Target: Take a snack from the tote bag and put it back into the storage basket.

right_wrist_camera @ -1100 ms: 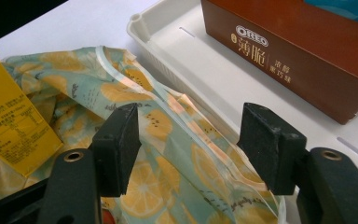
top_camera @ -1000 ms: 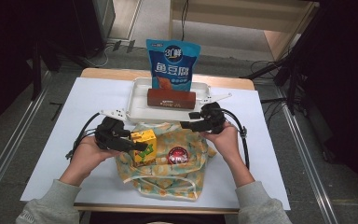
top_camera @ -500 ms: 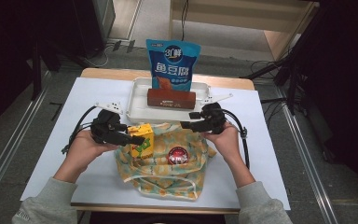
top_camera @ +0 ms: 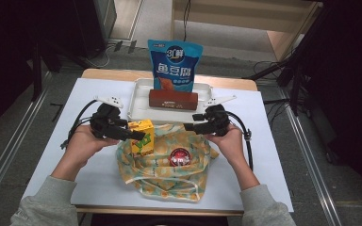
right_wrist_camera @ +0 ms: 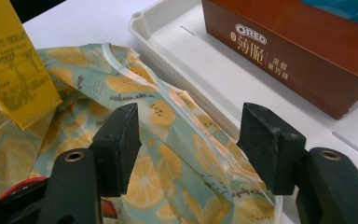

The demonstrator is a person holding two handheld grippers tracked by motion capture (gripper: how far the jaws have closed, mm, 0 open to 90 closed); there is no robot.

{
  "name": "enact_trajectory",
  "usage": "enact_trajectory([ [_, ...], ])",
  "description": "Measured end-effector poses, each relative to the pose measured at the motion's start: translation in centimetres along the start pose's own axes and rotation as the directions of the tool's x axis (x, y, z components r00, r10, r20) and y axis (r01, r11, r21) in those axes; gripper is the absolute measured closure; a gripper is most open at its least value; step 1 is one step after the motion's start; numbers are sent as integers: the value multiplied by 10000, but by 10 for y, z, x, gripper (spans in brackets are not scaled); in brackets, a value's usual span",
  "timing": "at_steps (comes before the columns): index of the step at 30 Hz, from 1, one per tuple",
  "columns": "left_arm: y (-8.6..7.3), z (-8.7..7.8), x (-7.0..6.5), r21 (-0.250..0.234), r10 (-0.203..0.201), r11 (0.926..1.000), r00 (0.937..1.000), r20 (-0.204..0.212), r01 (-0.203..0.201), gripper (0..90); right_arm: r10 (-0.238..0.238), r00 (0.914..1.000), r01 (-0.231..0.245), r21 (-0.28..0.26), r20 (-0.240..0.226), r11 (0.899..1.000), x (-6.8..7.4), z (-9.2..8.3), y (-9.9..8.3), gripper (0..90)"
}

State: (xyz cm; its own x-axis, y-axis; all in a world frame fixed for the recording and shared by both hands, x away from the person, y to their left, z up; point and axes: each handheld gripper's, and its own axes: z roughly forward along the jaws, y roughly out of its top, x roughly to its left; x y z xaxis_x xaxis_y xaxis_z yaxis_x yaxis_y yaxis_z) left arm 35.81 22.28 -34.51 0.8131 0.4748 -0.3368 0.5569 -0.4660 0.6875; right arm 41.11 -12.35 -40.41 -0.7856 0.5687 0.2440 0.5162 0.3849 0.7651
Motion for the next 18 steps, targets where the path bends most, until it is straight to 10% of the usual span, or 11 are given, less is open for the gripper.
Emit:
enact_trajectory([
  [18,17,-13,10,-244,176,9995,9996,-208,-181,508,-5,10000,5,-103,-11,9999,5,-2,-2,384],
])
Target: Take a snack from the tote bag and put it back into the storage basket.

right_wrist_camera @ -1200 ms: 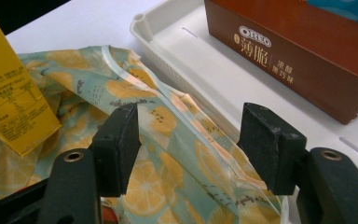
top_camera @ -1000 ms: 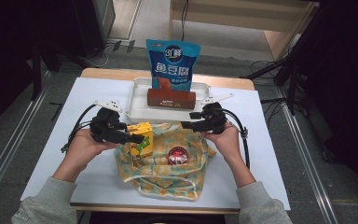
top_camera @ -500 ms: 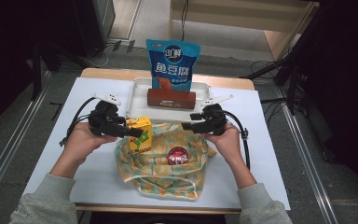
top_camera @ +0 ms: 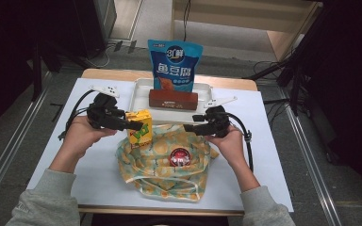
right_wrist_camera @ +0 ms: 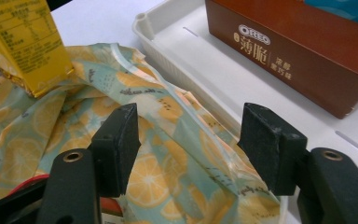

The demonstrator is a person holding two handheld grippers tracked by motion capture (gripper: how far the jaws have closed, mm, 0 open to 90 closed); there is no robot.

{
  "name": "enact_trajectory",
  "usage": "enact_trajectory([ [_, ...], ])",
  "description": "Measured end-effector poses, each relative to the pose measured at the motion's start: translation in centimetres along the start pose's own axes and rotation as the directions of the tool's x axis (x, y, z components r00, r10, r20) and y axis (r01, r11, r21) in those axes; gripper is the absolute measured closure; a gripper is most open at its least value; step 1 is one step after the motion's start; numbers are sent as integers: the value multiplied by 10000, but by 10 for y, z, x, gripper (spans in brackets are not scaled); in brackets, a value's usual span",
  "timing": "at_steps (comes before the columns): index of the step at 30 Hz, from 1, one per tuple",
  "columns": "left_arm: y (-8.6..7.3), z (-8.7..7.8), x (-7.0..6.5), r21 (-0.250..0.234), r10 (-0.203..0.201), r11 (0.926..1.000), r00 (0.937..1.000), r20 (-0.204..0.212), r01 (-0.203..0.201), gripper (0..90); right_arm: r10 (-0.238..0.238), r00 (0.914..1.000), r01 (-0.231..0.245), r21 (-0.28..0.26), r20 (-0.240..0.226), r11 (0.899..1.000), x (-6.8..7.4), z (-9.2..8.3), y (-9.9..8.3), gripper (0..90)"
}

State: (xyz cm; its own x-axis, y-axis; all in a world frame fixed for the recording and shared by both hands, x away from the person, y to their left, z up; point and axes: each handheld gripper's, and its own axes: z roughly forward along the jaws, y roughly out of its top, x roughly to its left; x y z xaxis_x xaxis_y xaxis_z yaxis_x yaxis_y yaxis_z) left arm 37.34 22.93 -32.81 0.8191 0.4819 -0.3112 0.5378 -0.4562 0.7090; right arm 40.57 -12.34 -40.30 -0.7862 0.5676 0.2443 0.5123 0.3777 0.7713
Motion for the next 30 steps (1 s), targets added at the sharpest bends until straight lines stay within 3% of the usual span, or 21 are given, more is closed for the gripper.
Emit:
enact_trajectory([
  [17,14,-6,12,-287,-56,9996,9994,-352,46,509,-153,9999,154,97,-37,9998,10,-1,-5,379],
  [30,24,1,33,-245,-142,9996,9963,-847,122,510,-147,9999,147,54,-64,9999,15,-6,-10,376],
])
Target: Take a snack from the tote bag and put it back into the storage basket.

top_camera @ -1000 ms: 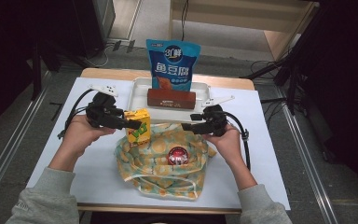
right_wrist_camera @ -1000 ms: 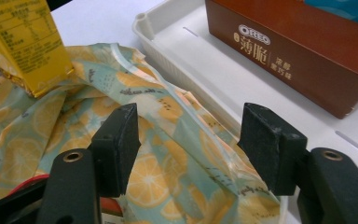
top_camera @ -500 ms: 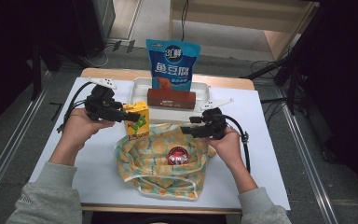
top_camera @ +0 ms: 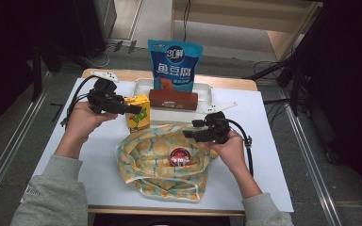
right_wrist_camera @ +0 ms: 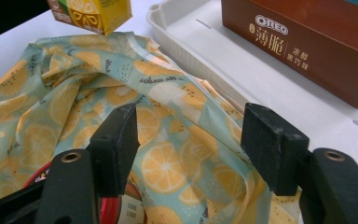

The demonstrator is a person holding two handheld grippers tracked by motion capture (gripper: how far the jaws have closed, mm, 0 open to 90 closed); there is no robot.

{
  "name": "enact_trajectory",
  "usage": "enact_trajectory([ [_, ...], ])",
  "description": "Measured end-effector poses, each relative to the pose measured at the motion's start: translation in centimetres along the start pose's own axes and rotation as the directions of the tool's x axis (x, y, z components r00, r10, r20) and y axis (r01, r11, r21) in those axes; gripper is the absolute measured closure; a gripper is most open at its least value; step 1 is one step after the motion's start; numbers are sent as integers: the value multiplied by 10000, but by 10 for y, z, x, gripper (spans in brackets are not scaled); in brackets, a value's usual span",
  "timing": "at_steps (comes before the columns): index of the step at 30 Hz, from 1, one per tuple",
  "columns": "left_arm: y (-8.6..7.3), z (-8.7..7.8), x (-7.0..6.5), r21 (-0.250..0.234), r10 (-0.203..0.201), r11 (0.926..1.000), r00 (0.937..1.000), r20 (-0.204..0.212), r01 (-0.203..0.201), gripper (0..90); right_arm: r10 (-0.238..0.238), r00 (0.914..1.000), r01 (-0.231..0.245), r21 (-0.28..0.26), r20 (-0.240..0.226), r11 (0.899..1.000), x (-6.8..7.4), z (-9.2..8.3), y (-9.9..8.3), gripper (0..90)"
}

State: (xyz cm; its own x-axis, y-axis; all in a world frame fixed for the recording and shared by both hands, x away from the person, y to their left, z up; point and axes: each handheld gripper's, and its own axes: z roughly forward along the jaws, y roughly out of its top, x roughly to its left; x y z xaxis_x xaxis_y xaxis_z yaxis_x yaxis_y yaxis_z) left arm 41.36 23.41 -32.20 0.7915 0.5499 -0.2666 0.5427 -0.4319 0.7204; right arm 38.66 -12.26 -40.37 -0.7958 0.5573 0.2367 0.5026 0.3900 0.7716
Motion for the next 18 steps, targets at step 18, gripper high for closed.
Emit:
enact_trajectory([
  [18,6,16,30,-393,-169,9991,9991,-397,154,510,76,9999,-77,-34,-87,10000,-1,1,-1,375],
])
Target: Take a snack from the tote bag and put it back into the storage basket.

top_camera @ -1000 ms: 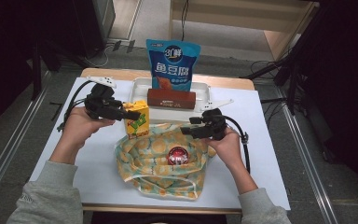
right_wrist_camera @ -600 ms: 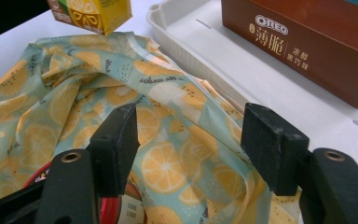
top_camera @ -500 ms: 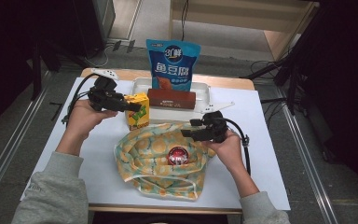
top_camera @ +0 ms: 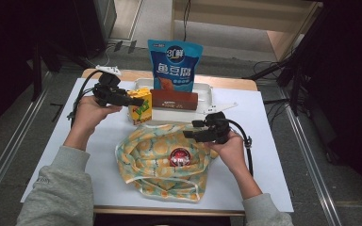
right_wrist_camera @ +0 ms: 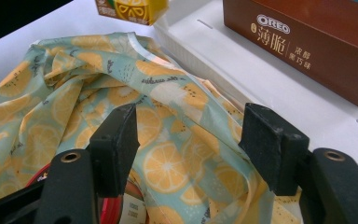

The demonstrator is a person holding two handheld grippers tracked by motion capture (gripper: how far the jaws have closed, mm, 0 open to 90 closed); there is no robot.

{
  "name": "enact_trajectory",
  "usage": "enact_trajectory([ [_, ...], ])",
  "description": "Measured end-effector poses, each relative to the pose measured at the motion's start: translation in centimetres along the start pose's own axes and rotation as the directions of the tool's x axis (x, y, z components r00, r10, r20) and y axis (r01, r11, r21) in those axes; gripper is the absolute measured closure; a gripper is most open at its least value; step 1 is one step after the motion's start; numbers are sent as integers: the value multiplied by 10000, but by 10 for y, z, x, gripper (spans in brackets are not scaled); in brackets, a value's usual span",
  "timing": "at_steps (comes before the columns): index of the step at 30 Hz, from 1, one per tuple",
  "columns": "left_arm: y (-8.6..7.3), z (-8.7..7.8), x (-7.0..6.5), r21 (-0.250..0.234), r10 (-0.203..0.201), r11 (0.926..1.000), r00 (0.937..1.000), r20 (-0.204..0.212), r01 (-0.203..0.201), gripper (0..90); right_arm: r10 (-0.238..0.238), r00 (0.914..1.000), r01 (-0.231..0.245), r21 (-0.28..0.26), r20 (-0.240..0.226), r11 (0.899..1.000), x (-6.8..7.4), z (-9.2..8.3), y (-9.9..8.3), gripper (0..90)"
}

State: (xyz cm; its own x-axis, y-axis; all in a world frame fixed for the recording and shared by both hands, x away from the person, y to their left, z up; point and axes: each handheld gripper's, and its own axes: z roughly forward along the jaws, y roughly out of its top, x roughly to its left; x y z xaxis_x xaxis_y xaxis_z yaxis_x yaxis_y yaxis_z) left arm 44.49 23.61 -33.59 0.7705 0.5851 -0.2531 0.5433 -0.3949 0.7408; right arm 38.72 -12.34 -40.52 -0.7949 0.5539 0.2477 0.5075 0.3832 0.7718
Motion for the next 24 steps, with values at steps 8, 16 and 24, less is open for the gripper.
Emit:
enact_trajectory([
  [8,1,11,10,-58,48,10000,9997,-222,-50,510,-71,10000,71,22,-17,10000,0,2,0,370],
  [16,0,23,16,-58,41,10000,9988,-489,-44,510,-26,10000,26,50,14,10000,0,2,0,371],
  [24,-1,30,22,-491,230,9984,9966,-794,-269,510,-5,10000,5,40,14,10000,0,1,0,371],
])
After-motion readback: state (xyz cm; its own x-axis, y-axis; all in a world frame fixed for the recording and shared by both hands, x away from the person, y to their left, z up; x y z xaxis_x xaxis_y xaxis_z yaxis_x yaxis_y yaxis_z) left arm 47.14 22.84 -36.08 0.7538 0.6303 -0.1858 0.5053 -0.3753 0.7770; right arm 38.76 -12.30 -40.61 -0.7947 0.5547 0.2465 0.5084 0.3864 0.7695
